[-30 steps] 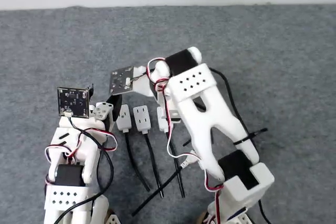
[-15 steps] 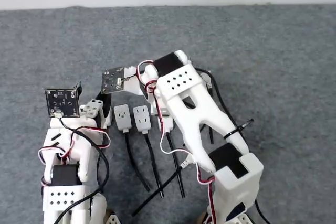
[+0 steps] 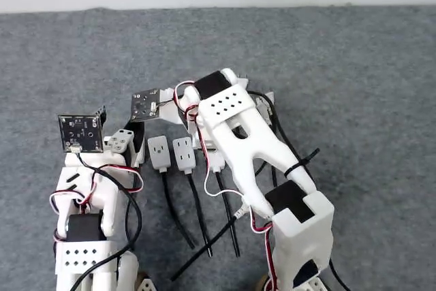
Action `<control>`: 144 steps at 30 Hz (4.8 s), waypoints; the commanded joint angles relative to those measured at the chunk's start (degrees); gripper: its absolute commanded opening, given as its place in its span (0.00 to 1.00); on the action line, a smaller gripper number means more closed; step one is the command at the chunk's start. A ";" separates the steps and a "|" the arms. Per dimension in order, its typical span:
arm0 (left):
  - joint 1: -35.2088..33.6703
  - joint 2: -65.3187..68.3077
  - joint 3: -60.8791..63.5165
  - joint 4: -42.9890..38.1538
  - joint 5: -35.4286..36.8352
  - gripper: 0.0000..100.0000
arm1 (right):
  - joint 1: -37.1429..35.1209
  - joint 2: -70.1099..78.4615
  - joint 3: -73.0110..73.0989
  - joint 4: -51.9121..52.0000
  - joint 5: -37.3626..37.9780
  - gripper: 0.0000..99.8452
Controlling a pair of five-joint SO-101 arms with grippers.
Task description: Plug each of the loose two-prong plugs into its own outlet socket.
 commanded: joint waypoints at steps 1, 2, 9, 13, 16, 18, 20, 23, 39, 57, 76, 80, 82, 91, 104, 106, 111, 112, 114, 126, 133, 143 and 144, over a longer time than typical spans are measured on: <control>0.00 -0.62 -0.75 -2.02 0.44 0.25 | 0.13 -0.66 -0.26 -0.66 1.49 0.01; 0.00 -0.62 -0.75 -2.02 0.44 0.25 | 0.48 -0.66 -0.26 -0.66 1.58 0.01; 0.09 -0.62 -0.75 -2.02 0.44 0.25 | 4.09 -0.66 -0.18 -0.22 2.81 0.01; 0.09 -0.62 -0.75 -2.02 0.44 0.25 | 4.70 -0.57 1.41 -0.66 3.43 0.01; 0.09 -0.62 -0.75 -2.02 0.44 0.25 | 4.18 -0.57 2.81 -0.84 3.43 0.01; 0.18 -0.62 -0.75 -2.02 0.44 0.25 | 3.38 -0.75 2.90 -0.84 3.25 0.01; 0.18 -0.62 -0.66 -2.02 0.44 0.25 | 2.77 -1.01 2.90 -0.84 3.08 0.01; 0.18 -0.62 -0.66 -2.02 0.44 0.25 | 1.54 -1.19 2.81 -0.84 3.08 0.01; 0.18 -0.53 -0.66 -2.11 0.44 0.25 | 1.45 -1.19 -0.26 -2.15 3.16 0.01; 0.26 -0.53 -0.66 -2.11 0.44 0.25 | 0.04 -3.91 -2.11 0.04 2.99 0.01; 0.26 -0.53 -0.57 -2.11 0.44 0.25 | 1.45 0.22 -2.20 -0.31 7.82 0.01; 0.26 -0.53 -0.57 -2.11 0.44 0.25 | 2.15 0.31 -2.20 -0.75 8.00 0.01; 0.26 -0.53 -0.57 -2.11 0.44 0.25 | 2.33 0.31 -2.20 -0.75 8.53 0.01; 0.26 -0.53 -0.57 -2.11 0.44 0.25 | 1.98 4.44 -2.11 -0.75 8.88 0.01; 0.35 -0.53 -0.22 -2.90 0.35 0.25 | 1.89 10.33 -2.02 -1.36 8.79 0.01; 0.35 -0.53 -0.13 -2.90 0.35 0.25 | 2.15 12.09 -2.02 -1.63 8.79 0.01; 0.35 -0.53 -0.13 -2.90 0.35 0.25 | 2.24 15.43 -2.02 -1.98 8.79 0.01; 0.35 -0.53 -0.13 -2.90 0.35 0.25 | 2.24 15.87 -2.02 -1.98 8.79 0.01; 0.26 -0.53 -0.31 -2.90 0.35 0.25 | 2.24 16.48 -2.02 -1.98 8.79 0.01; 0.18 -0.53 -0.31 -2.90 0.35 0.25 | 4.35 19.74 -2.02 -1.45 8.53 0.01; 0.18 -0.53 -0.31 -2.90 0.35 0.25 | 4.44 22.46 -1.41 -1.63 7.21 0.01; 0.18 -0.53 -0.31 -2.99 0.35 0.25 | 4.44 22.99 -1.41 -1.89 7.47 0.01; 0.18 -0.53 -0.31 -2.99 0.35 0.25 | 4.44 22.99 -1.41 -1.89 7.47 0.01</control>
